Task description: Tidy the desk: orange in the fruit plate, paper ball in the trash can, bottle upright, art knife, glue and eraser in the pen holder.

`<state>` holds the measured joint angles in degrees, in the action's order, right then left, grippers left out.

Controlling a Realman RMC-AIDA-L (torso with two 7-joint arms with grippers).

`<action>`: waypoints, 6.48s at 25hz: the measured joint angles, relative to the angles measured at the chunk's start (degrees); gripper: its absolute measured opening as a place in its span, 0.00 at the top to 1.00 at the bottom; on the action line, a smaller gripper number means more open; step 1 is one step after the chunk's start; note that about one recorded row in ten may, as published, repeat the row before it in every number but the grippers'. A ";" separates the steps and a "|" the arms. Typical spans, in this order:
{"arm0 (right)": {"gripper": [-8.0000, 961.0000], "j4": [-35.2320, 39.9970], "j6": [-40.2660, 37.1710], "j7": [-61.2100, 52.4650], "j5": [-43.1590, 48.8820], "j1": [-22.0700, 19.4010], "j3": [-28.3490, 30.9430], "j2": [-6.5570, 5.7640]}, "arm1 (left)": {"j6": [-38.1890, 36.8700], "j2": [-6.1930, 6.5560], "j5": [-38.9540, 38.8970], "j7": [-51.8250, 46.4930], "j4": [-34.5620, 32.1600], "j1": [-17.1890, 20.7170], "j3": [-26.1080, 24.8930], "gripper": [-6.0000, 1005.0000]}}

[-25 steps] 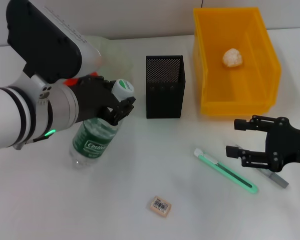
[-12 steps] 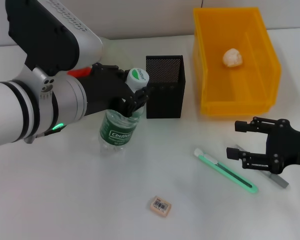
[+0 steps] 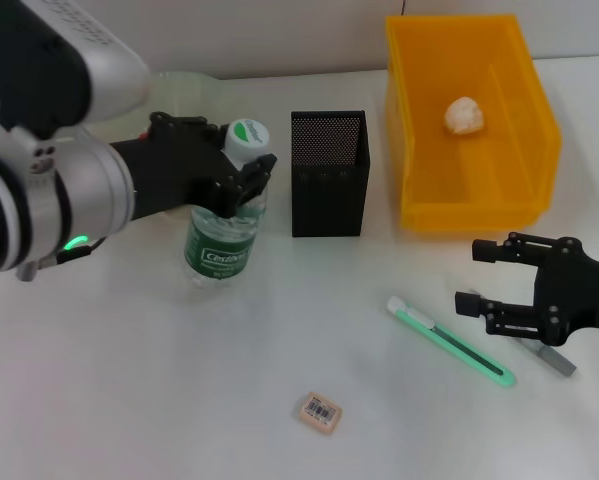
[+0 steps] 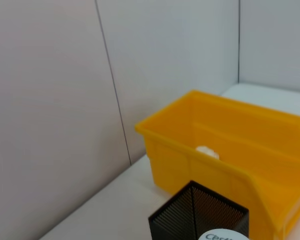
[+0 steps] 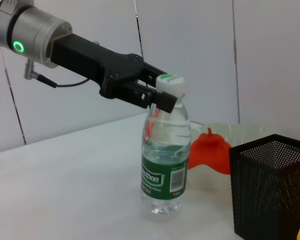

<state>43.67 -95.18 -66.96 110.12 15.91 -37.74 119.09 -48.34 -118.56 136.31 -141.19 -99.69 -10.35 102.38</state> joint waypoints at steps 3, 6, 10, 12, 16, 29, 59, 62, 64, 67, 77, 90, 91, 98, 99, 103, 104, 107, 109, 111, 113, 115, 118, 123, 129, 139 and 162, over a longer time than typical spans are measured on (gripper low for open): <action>0.25 0.00 0.00 -0.01 0.00 0.00 0.39 0.00 | 0.04 0.05 -5.97 4.86 1.09 0.83 -2.91 0.57; 0.25 0.00 0.00 -0.01 0.00 0.00 0.46 0.00 | -0.44 0.07 -11.73 9.67 2.68 1.74 -5.83 0.57; 0.25 0.01 -0.01 -0.02 0.00 0.00 0.54 0.00 | -1.06 0.14 -18.33 14.45 4.64 2.66 -8.70 0.57; 0.25 0.03 0.00 -0.15 0.00 0.00 0.73 0.00 | -3.14 0.19 -23.90 18.44 6.25 3.18 -11.17 0.57; 0.25 0.08 0.00 -0.23 0.00 0.00 1.01 0.00 | -4.94 0.17 -26.37 20.66 7.17 3.35 -12.53 0.57; 0.25 0.01 0.00 -0.39 0.00 0.00 1.09 0.00 | -7.73 0.16 -44.26 39.70 15.27 6.73 -19.49 0.57; 0.25 -0.09 -0.01 -1.76 0.00 0.73 1.01 0.00 | -11.59 0.02 -61.41 63.19 35.37 5.21 -25.58 0.57; 0.25 -0.08 -0.01 -1.77 0.00 0.73 1.00 0.03 | -11.90 -0.01 -61.87 64.59 37.71 4.41 -25.96 0.57; 0.25 -0.08 0.00 -1.78 0.00 0.72 1.00 0.04 | -11.95 -0.01 -61.94 65.37 39.14 3.94 -26.23 0.57; 0.25 -0.16 -0.01 -1.84 0.00 0.71 1.00 0.06 | -12.22 -0.10 -62.72 67.63 41.20 3.32 -26.41 0.57; 0.25 -0.52 0.00 -2.05 0.00 0.79 1.09 0.09 | -13.98 0.01 -67.79 73.95 45.82 2.44 -26.44 0.57; 0.25 -0.52 0.00 -2.56 0.00 1.13 0.79 0.09 | -14.22 0.08 -68.03 75.10 47.45 1.88 -26.74 0.56; 0.25 -0.52 0.00 -2.56 0.01 1.15 0.78 0.09 | -14.22 0.08 -68.02 75.10 47.46 1.85 -26.74 0.56; 0.25 -0.60 0.00 -2.56 0.01 1.24 0.76 0.09 | -14.15 0.09 -67.82 75.10 47.52 1.56 -26.98 0.57; 0.25 -0.60 0.00 -2.56 0.00 1.24 0.79 0.09 | -14.15 0.09 -67.76 75.10 47.54 1.49 -27.02 0.57; 0.25 -0.61 0.00 -2.56 0.00 1.23 0.89 0.09 | -14.14 0.09 -67.76 75.10 47.82 1.30 -27.19 0.57; 0.25 -0.61 0.00 -2.56 0.00 1.23 0.89 0.09 | -14.12 0.09 -67.83 75.05 48.13 1.24 -27.73 0.56; 0.25 -0.61 0.00 -2.56 0.00 1.27 0.83 0.09 | -14.15 0.08 -67.82 74.98 48.21 1.22 -27.90 0.52; 0.25 -0.61 0.00 -2.56 0.01 1.33 0.84 0.09 | -14.15 0.08 -67.82 74.96 48.22 1.21 -27.92 0.50; 0.25 -0.61 0.00 -2.56 0.01 1.43 0.82 0.09 | -14.23 0.09 -67.83 74.96 48.21 1.21 -27.93 0.47; 0.25 -0.61 0.00 -2.56 0.01 1.52 0.74 0.09 | -14.67 0.08 -67.83 74.98 48.21 1.25 -27.94 0.44; 0.25 -0.61 0.00 -2.63 0.00 1.65 0.68 0.09 | -15.40 0.08 -67.83 75.01 48.21 1.32 -27.94 0.41; 0.25 -0.61 0.00 -2.72 0.00 1.82 0.66 0.09 | -16.63 0.11 -67.78 75.02 48.20 1.29 -27.94 0.30; 0.25 -0.61 0.05 -2.81 0.00 1.93 0.57 0.09 | -17.94 0.16 -67.78 75.04 47.51 1.45 -27.94 0.19; 0.25 -0.61 0.06 -2.84 0.01 1.94 0.48 0.09 | -18.09 0.17 -67.84 75.08 47.02 1.08 -27.99 0.19; 0.25 -1.91 0.08 -2.90 0.01 2.02 1.01 0.01 | -18.77 0.29 -67.60 74.70 42.41 0.59 -28.72 0.19; 0.25 -1.78 0.49 -3.27 0.58 2.03 0.53 -0.12 | -36.90 1.04 -54.95 67.60 35.56 -3.62 -29.36 0.19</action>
<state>41.89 -94.69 -70.23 110.70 17.94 -37.21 118.97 -85.25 -117.52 81.35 -73.59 -64.13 -13.97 73.02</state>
